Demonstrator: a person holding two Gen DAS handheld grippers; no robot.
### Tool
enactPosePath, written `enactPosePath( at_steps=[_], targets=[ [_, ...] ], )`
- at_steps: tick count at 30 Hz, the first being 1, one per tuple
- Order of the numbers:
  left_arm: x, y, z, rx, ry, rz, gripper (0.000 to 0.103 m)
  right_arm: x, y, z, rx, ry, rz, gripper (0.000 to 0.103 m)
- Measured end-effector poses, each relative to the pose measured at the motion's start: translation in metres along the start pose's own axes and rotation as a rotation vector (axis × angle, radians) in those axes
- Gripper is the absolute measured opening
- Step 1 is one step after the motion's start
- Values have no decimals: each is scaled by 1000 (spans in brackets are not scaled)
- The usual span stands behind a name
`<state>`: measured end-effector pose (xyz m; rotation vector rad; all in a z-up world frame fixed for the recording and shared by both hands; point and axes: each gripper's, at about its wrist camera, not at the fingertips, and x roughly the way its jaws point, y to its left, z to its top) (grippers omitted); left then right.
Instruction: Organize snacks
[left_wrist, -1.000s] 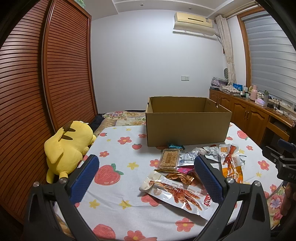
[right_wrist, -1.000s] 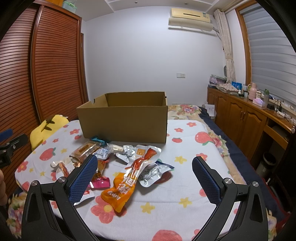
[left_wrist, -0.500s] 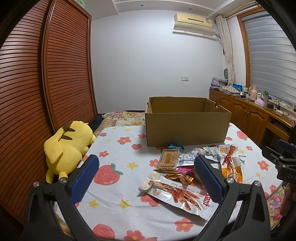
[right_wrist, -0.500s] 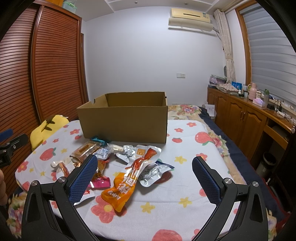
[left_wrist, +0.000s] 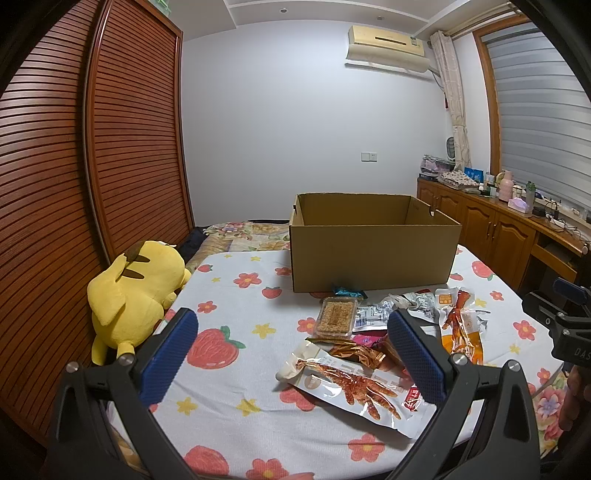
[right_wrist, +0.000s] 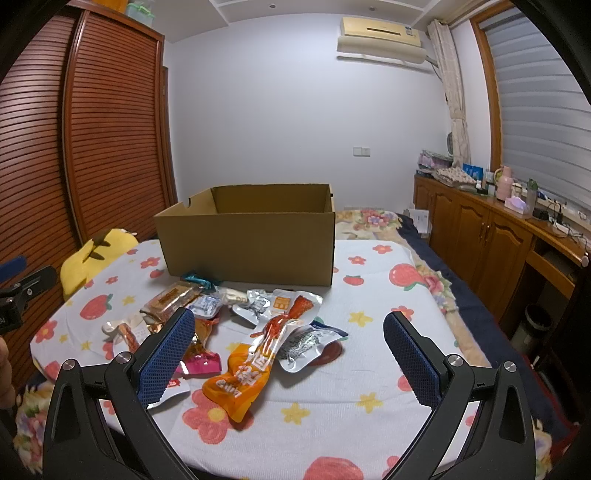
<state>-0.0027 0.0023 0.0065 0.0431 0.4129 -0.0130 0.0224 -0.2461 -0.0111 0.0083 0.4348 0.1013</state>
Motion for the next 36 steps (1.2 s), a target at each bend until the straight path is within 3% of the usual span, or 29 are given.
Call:
enactPosePath(
  at_steps=[11,24,27,36],
  targets=[
    [10,-6,-6,0,27,-3,103,1,-2,-3,1,8,0,103],
    [61,-8,-38,-24,188,-55,103,40,-3,-21,-12,123,65,102],
    [68,-8,-45,-26,216,-58,103,55,-2,-25,-16,166,102,96],
    [79,-7,-57,-37,269,-80,103,84,1,-28,-23,257,193,64]
  ],
)
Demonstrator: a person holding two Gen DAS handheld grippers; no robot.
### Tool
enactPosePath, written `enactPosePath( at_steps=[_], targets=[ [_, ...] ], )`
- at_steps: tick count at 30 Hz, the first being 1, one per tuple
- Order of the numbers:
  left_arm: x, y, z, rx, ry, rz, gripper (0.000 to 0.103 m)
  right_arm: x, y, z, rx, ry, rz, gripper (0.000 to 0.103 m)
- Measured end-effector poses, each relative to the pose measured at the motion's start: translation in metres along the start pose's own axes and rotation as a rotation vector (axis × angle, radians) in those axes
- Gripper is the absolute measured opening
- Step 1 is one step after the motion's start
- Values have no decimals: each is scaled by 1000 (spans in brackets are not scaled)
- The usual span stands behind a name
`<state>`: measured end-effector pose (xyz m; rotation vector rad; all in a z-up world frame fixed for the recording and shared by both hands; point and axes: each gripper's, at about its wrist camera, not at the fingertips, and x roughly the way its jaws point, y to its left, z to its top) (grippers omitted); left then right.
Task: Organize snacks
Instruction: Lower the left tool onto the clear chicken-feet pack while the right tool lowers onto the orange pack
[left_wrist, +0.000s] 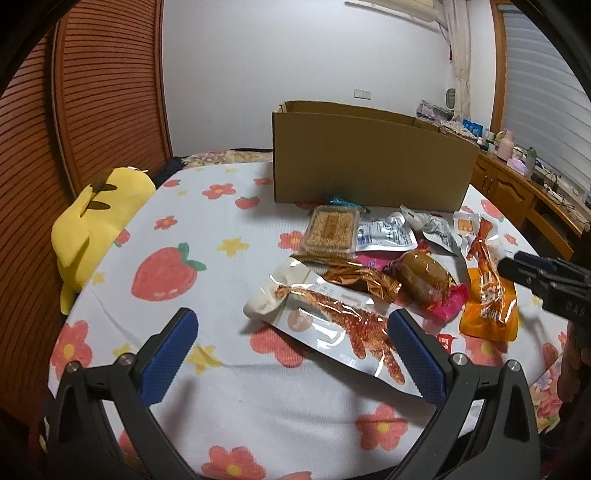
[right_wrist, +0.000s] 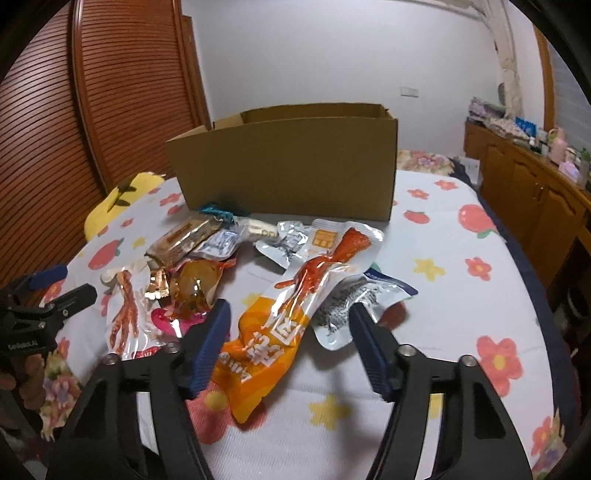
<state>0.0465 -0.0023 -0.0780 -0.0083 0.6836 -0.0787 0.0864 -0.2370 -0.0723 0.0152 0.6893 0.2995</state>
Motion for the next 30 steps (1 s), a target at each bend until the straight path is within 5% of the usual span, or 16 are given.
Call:
enactPosePath(
  at_steps=[8,19,25,30],
  targets=[
    [8,0,-3,-2,25,-7,103,24,-7,10,-6,68,16,54],
    [21,-8,-1,-9,62,-37,103,49,2,14,-52,114,3,54],
    [33,-9,1,-40,107,-72,102,56,-6,15,-23,125,6,31],
    [38,-7,7,-85,121,-90,101,55,-4,13,-28,114,-17,31]
  ],
)
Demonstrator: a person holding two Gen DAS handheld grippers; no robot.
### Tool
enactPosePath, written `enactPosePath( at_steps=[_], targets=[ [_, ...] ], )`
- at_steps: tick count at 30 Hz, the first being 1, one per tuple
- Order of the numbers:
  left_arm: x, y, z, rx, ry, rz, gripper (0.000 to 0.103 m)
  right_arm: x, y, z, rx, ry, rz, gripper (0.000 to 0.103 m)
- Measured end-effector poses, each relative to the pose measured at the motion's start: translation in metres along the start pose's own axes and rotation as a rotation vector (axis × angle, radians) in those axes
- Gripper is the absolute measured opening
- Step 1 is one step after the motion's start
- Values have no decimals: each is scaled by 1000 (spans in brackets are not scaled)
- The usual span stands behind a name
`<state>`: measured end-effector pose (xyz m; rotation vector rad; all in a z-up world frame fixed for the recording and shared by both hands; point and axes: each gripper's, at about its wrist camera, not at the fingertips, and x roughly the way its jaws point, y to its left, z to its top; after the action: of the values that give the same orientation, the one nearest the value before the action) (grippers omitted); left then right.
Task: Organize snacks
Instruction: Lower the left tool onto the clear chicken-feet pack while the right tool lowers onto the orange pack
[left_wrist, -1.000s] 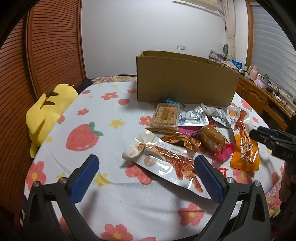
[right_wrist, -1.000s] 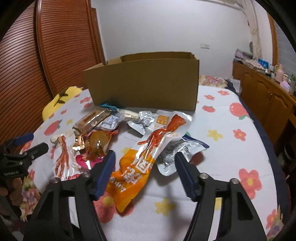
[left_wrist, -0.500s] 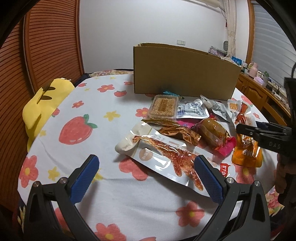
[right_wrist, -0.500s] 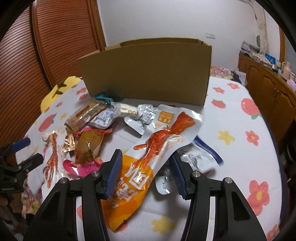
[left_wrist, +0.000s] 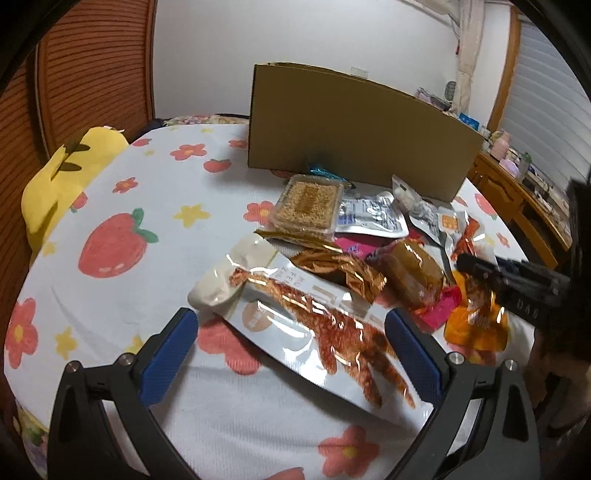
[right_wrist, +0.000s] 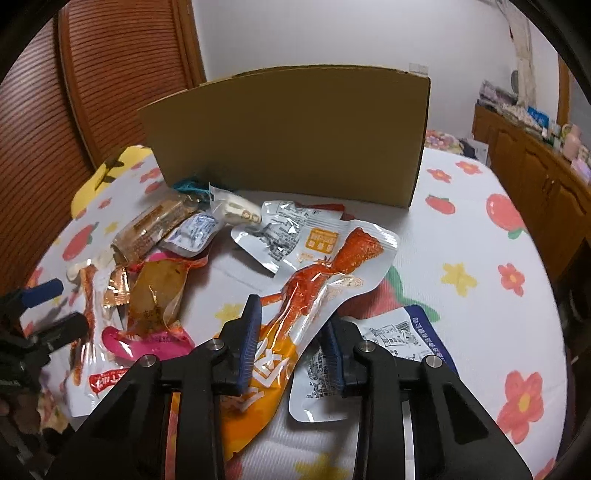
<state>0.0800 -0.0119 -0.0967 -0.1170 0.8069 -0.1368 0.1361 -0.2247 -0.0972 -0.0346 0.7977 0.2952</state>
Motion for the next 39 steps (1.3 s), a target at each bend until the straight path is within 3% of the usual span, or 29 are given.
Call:
enactPosePath(
  at_steps=[10,21,29,36,39],
  targets=[
    [15,-4,10,34,42,106,101,0,5,-1,-23,-6,-26,32],
    [5,26,4,29,79,99,100,0,5,-1,-23,-7,-26,33],
    [9,40,9,-13,109,38,75,1,5,-1,-23,-7,-26,34],
    [18,46,22,-53,112,11,65,0,5,-1,-23,-7,-24,34],
    [20,46,24,-52,107,18,51,0,5,-1,-21,-7,-23,34]
  ],
)
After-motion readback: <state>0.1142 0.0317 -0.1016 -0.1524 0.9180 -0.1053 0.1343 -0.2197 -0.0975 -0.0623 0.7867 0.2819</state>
